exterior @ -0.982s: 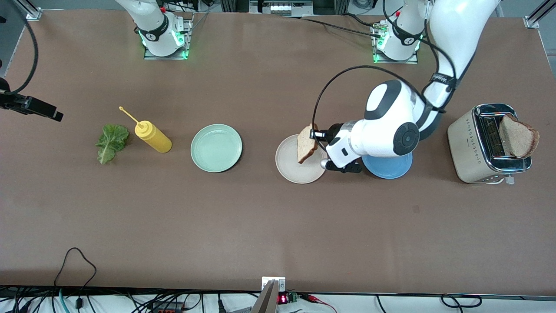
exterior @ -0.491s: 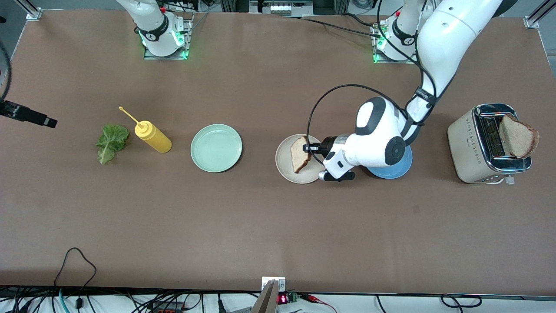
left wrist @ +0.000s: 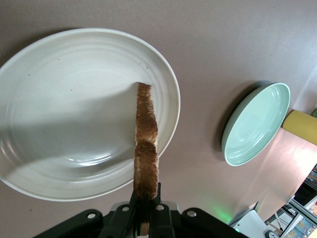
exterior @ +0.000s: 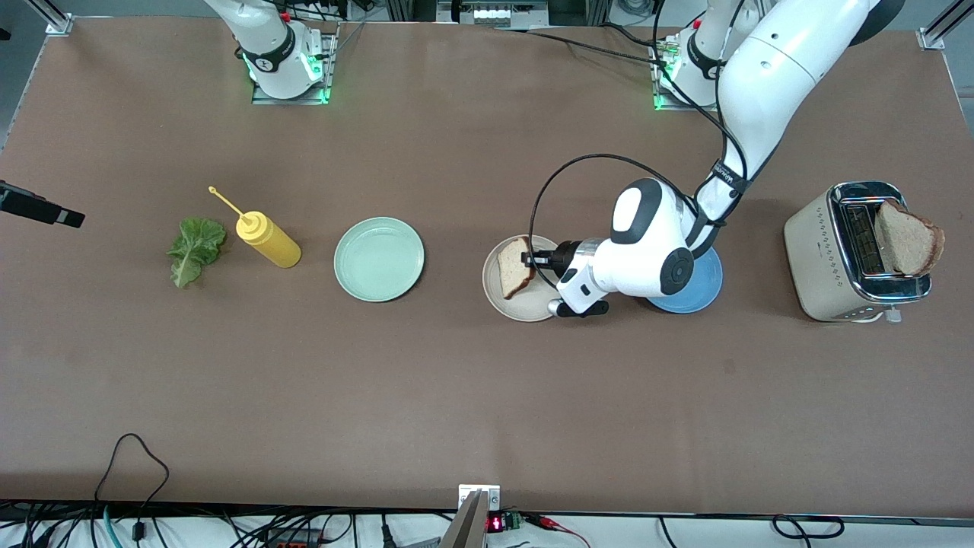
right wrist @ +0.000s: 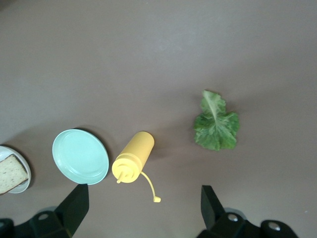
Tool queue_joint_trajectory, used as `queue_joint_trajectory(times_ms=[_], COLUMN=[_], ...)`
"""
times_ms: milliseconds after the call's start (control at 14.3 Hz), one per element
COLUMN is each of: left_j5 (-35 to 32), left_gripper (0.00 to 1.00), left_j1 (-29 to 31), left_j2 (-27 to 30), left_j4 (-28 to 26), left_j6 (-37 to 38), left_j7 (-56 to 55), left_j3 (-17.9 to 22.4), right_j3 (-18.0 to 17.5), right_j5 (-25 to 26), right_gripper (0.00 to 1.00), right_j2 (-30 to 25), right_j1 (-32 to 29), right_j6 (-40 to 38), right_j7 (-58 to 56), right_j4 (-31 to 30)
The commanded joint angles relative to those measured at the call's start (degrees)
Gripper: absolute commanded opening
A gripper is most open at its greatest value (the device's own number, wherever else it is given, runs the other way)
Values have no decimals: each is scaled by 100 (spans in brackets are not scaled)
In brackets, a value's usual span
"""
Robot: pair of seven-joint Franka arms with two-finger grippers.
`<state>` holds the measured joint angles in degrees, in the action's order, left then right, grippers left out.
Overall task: Make sandwich in beige plate with both arms
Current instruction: 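Lower the bread onto the beige plate and open the left gripper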
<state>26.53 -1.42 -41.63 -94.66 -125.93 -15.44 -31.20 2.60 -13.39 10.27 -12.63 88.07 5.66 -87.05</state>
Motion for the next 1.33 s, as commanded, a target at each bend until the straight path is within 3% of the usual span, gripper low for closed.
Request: queue_joint_trajectory(times_ms=[0,281,491,561,631,771,912,1052,1262], left_j5=[204,186,186,186,186,169,177,186,116], left_gripper=[0,7,22,32,49,100,100,100,100], left_j1=[-52,18,54,89,141,194,212,203,186], left_j2=[-109,-267,-293,-346,-372,-399,-329,99,1180], left_j4=[44,35,27,27,27,35,35,35,27], left_j6=[-19,-10,42,51,60,60,86,409,1490], left_j7=[383,471,463,463,471,471,428,401,445], left_j3=[140,220,316,325,326,326,326,360,965], right_j3=[-41,-50,-76,-85,-93,-102,-94,-85,-85], right_j5=[-373,-498,-585,-594,-586,-594,-594,-603,-612], right_gripper=[100,100,100,100,100,100,100,100,100], right_j2=[168,388,520,538,538,538,538,486,511], right_j1=[-46,-20,-3,15,41,85,59,15,-204], right_j6=[-123,-167,-185,-220,-307,-431,-431,-335,-326], right_j7=[-74,-83,-83,-83,-83,-100,-572,-1153,-2188], right_j4=[39,39,39,30,21,-5,-102,-390,-418])
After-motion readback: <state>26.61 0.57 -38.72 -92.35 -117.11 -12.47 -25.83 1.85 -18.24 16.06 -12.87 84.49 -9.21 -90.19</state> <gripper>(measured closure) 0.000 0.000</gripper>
